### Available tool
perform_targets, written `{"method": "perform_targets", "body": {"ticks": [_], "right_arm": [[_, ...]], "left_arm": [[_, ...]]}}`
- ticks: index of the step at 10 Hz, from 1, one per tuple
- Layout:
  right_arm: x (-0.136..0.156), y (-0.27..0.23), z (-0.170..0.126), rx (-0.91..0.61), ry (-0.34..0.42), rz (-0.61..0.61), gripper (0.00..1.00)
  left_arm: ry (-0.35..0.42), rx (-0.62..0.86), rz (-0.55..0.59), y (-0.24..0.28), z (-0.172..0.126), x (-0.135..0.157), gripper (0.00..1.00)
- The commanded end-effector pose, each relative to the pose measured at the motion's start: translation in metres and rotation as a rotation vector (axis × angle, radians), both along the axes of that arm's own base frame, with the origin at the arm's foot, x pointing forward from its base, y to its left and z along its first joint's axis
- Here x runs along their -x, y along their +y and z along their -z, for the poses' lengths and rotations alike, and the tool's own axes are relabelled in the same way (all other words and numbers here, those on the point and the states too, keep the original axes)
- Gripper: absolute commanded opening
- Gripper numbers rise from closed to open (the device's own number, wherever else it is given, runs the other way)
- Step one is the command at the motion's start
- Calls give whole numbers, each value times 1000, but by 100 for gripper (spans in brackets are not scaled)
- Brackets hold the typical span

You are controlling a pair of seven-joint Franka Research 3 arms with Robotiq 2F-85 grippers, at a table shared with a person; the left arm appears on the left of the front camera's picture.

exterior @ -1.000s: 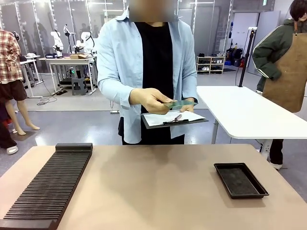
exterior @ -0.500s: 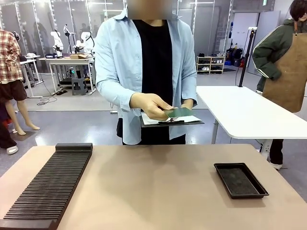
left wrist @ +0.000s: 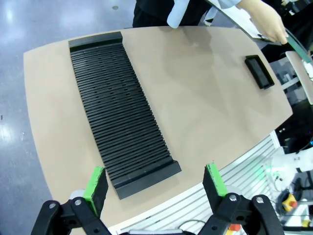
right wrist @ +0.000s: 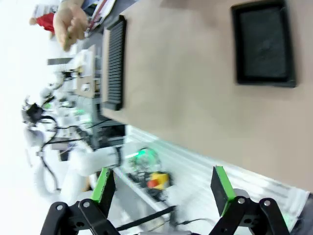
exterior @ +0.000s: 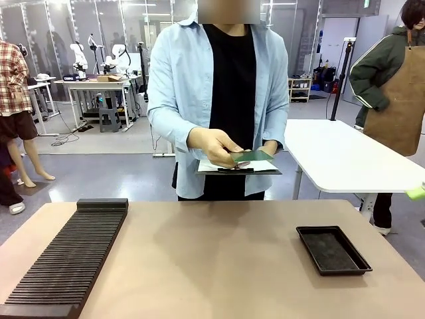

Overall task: Inspect the PCB.
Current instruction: Pick up the Blank PCB that the human is holding.

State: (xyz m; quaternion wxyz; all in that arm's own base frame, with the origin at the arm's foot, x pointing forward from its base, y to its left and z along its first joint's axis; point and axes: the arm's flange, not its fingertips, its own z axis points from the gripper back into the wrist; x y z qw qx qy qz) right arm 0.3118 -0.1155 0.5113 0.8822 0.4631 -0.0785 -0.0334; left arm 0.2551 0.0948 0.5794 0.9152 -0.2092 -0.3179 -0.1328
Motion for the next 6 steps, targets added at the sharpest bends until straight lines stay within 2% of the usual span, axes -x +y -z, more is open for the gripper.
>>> {"method": "perform_targets", "body": {"ticks": [1, 4, 6], "right_arm": [[-52, 24, -32, -102, 222, 67, 100], [-87, 58, -62, -252, 342, 20, 100], [-104, 77, -61, -351, 414, -47, 100]], "left_arm": [[9, -8, -21, -1, 0, 2, 100], [9, -8, -21, -1, 0, 2, 100], [9, -8, -21, -1, 0, 2, 100]]}}
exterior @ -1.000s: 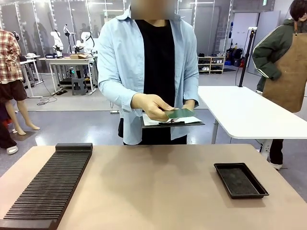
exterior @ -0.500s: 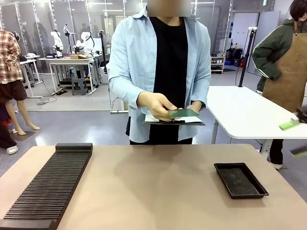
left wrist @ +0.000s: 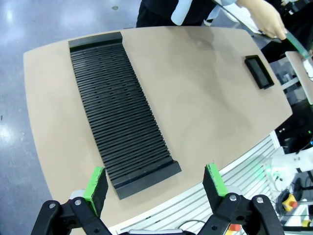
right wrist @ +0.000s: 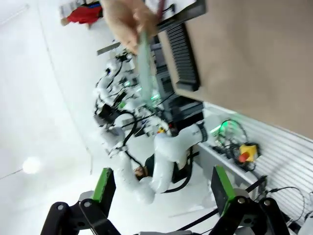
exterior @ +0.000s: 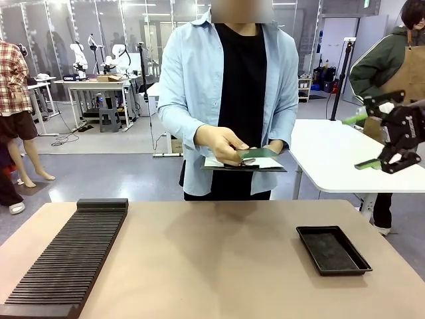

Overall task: Inspect the PCB.
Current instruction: Pick up the Blank PCB that the human is holding.

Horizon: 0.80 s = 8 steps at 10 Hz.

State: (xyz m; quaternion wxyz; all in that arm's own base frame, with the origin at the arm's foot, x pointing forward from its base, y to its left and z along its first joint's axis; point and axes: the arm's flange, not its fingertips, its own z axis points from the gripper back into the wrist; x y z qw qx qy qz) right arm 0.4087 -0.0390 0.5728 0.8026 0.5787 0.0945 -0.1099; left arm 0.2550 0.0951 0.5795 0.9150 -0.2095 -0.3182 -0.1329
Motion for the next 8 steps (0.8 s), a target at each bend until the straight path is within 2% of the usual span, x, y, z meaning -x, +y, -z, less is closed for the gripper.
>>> {"method": "perform_targets", "body": {"ticks": [1, 5, 8], "right_arm": [[-15, 16, 6, -88, 74, -39, 100], [-26, 71, 27, -236, 113, -183, 100], [-29, 95, 46, -272, 150, -244, 100]], "left_arm": [[9, -8, -21, -1, 0, 2, 100], [9, -8, -21, -1, 0, 2, 100], [9, -8, -21, -1, 0, 2, 100]]}}
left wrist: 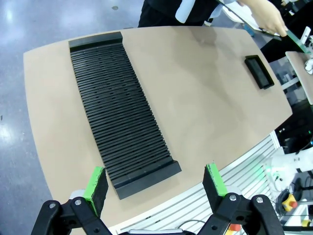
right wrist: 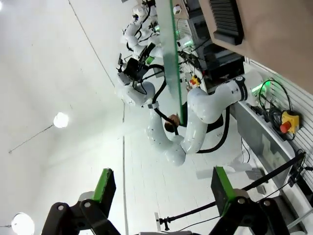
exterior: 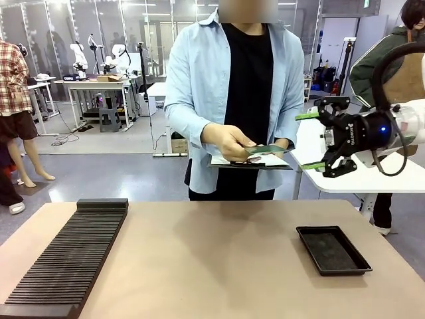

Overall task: Inspect the PCB.
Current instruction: Pick up the Blank PCB that the human is holding.

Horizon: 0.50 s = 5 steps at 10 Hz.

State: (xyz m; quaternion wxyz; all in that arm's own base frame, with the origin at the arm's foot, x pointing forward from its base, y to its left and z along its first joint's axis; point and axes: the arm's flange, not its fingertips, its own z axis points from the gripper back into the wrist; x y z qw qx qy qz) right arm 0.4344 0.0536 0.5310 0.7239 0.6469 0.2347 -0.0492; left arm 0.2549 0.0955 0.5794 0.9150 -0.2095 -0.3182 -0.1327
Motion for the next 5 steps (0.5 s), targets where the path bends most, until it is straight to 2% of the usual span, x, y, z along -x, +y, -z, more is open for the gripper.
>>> {"method": "perform_targets", "body": {"ticks": [1, 5], "right_arm": [[-7, 9, 9, -45, -8, -10, 100], [-20, 37, 28, -56, -19, -15, 100]], "left_arm": [[9, -9, -21, -2, 0, 2, 100], [9, -9, -21, -2, 0, 2, 100]]}}
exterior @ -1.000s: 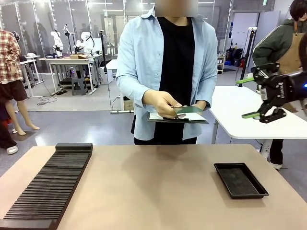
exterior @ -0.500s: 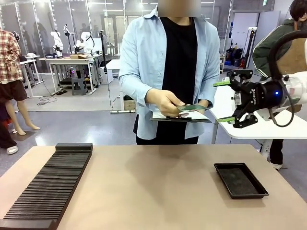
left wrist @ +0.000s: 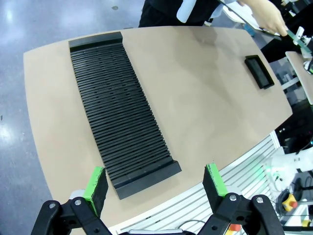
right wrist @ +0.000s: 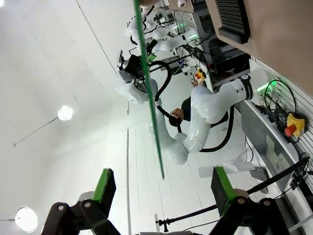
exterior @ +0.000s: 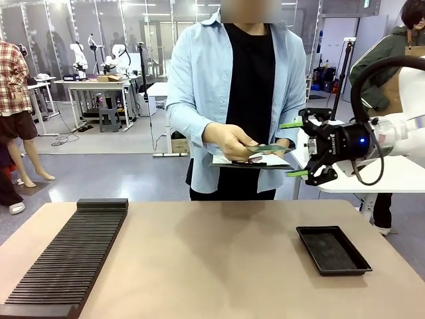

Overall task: Inspect the PCB.
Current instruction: Pick up the Blank PCB that the human is holding.

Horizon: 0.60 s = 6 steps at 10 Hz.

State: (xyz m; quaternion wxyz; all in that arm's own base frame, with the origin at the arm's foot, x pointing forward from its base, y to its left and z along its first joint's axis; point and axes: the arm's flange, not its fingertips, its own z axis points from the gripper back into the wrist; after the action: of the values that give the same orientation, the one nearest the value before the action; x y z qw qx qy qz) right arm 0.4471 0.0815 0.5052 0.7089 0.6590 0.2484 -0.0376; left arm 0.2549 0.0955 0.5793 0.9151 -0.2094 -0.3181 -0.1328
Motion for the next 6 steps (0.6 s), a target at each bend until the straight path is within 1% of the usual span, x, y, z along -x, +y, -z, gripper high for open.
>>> {"method": "perform_targets", "body": {"ticks": [1, 3, 6], "right_arm": [[-14, 13, 6, -5, -22, 28, 100], [-23, 15, 12, -6, -33, 64, 100], [-23, 16, 14, 13, -46, 104, 100]], "left_arm": [[9, -8, -21, -2, 0, 2, 100], [9, -8, -21, -2, 0, 2, 100], [9, -8, -21, -2, 0, 2, 100]]}}
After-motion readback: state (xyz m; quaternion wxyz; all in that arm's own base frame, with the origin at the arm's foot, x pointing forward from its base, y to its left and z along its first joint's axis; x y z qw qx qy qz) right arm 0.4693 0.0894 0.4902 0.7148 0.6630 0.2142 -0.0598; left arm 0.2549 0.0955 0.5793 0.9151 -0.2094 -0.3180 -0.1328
